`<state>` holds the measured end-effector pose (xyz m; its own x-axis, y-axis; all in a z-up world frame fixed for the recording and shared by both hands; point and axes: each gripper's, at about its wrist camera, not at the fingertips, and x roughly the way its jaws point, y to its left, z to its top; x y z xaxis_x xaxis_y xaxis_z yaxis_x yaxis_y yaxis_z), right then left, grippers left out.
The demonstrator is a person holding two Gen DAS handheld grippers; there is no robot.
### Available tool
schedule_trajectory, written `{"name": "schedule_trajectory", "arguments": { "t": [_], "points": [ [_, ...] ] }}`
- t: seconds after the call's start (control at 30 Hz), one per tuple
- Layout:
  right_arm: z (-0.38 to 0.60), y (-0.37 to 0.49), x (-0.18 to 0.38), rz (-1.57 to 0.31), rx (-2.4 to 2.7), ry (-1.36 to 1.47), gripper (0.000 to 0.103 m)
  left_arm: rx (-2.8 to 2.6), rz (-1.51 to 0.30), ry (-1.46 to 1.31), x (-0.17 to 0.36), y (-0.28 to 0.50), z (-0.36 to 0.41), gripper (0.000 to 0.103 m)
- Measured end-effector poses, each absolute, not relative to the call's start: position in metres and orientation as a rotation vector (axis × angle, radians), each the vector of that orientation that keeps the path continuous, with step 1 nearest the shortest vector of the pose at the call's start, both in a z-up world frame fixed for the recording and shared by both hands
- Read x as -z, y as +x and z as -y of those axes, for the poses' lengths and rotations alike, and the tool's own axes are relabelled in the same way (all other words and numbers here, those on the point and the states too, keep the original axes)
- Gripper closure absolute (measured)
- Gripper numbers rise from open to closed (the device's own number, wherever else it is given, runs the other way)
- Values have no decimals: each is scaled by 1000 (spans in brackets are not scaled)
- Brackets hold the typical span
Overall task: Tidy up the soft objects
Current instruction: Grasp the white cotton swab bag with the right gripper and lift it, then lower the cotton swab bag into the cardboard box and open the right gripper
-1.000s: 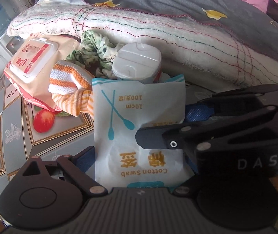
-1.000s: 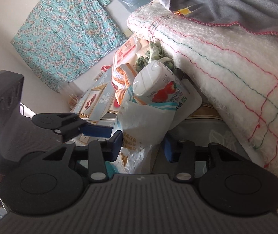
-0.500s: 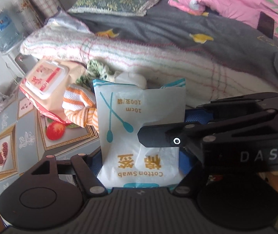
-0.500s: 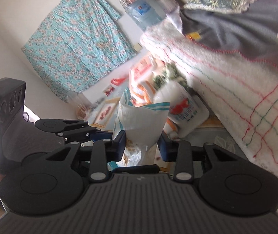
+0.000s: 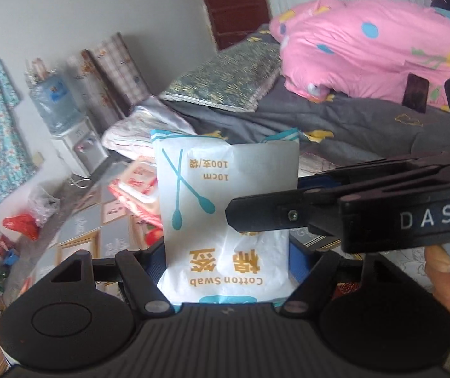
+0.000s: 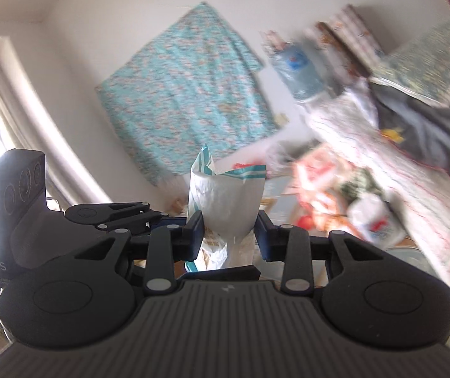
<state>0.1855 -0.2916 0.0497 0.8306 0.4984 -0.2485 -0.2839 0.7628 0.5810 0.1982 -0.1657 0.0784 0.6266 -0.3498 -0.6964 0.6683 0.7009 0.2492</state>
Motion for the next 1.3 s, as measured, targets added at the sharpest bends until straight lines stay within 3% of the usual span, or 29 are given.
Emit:
{"name": "schedule_trajectory", "arguments": {
  "t": [0.4,0.93,1.07,1.3],
  "points": [
    [158,192,-109,-565,-791,469,70,357,-676,374,-113,147,49,29],
    [-73,234,-65,-1031,-978,278,67,27,-924,40,-50,148,-141,29],
    [-91,248,-50,-1064,-942,208,63,8,-977,10,-28,161,-156,28],
    [-78,255,-56,-952,-893,159,57,-27,-1078,36,10,186,-162,27]
  ]
}}
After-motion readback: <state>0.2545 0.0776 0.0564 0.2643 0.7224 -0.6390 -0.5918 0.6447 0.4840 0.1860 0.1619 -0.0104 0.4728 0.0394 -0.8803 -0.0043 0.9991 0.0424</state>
